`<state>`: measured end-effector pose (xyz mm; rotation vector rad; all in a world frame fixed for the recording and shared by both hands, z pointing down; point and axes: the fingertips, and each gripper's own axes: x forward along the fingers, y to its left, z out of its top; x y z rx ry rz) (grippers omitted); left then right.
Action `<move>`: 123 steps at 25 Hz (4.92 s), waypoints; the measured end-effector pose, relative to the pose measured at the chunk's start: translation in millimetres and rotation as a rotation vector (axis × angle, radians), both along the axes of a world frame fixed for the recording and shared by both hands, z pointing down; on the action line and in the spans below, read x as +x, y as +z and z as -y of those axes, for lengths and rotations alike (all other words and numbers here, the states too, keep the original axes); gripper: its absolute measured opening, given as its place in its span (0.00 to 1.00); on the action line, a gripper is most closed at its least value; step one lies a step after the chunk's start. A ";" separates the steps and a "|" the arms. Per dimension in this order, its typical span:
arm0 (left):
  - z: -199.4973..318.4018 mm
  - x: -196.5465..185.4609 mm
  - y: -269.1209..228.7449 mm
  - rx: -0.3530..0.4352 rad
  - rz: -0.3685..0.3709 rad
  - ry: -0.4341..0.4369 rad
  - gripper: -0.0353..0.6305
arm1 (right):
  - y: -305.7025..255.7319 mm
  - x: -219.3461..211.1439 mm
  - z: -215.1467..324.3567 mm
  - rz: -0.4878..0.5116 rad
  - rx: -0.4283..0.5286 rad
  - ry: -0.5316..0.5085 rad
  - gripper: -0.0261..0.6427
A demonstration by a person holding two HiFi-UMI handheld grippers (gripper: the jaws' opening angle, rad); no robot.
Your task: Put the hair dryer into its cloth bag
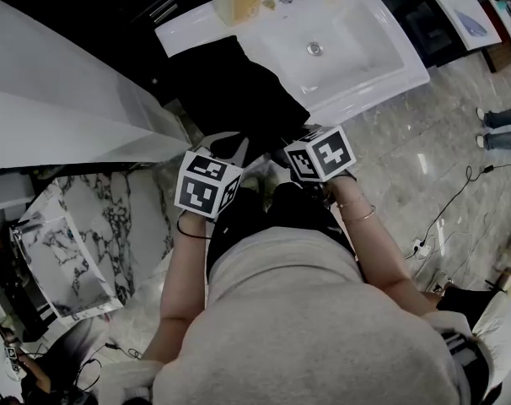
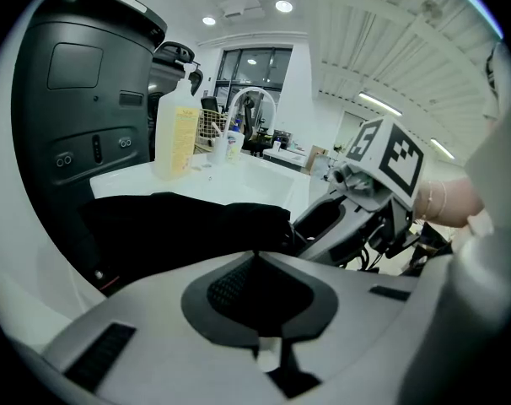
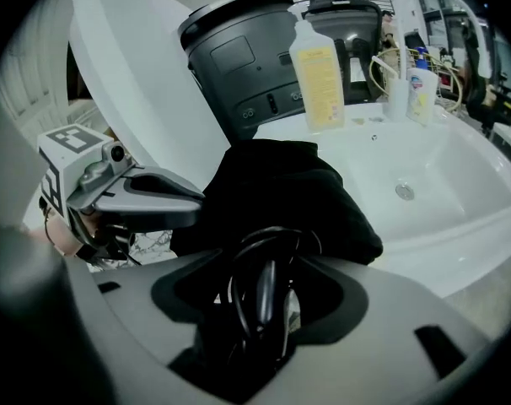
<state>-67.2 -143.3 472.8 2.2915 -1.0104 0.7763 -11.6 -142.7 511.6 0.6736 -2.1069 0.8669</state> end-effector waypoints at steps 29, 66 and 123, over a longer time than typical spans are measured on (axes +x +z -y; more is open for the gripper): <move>-5.7 8.5 -0.6 -0.018 -0.047 0.016 0.08 | -12.8 38.3 -47.5 0.297 0.004 0.054 0.35; 3.2 10.0 -18.4 -0.023 -0.169 -0.027 0.08 | -31.1 2.5 20.5 0.427 0.034 0.151 0.32; 2.1 9.8 -10.3 -0.036 -0.151 -0.046 0.08 | -9.0 1.6 -10.0 0.344 -0.066 0.138 0.12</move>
